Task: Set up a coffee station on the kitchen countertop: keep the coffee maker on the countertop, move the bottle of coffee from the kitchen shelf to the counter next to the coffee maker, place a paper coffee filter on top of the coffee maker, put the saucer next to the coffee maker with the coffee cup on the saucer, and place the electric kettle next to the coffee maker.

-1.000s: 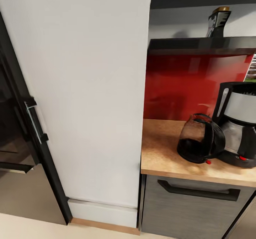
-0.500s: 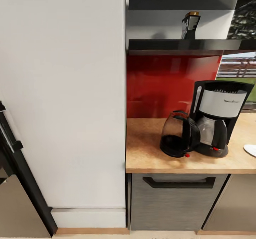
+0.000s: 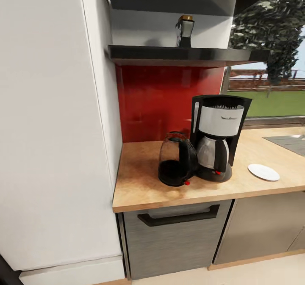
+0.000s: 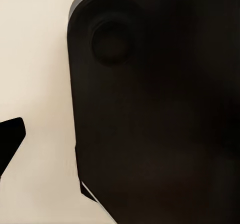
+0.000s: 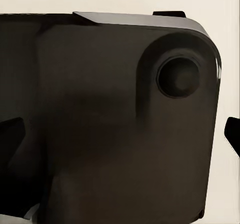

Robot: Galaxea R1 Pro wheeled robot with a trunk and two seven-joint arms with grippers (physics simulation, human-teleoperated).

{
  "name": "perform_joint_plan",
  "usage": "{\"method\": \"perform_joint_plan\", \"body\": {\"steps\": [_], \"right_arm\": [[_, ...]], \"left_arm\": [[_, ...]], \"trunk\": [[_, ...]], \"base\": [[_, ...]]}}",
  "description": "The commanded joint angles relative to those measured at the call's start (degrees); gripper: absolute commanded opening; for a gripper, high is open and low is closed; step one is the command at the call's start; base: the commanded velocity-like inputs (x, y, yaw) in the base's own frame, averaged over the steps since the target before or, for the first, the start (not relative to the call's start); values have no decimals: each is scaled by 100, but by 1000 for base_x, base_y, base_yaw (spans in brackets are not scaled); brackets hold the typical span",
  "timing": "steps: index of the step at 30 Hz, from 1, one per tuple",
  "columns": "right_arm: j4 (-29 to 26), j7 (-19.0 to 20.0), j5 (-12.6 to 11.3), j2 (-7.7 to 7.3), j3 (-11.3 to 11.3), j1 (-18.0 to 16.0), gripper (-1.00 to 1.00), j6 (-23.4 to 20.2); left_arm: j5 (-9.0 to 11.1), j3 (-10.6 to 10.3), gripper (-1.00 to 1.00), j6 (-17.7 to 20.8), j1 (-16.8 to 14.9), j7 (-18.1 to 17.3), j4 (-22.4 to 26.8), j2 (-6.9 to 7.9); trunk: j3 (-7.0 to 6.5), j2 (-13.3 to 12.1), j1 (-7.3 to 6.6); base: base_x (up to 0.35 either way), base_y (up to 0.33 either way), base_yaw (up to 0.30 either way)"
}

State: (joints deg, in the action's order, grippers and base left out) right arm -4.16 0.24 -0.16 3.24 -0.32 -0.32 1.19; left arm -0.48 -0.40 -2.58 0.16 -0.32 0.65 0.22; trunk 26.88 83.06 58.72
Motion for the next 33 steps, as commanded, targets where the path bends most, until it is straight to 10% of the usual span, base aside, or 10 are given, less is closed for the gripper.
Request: {"method": "perform_joint_plan", "body": {"steps": [1,33], "right_arm": [[3,2,-2,1,-3,-3,100,13],[3,3,-1,1,-3,-3,100,21]], "left_arm": [[-5,-4,100,-14,2,-3,5,2],[-5,-4,100,-24,2,23,5,13]], "trunk": [[5,2,1],[131,2,1]], "base": [[115,-267,-280],[149,-268,-271]]}}
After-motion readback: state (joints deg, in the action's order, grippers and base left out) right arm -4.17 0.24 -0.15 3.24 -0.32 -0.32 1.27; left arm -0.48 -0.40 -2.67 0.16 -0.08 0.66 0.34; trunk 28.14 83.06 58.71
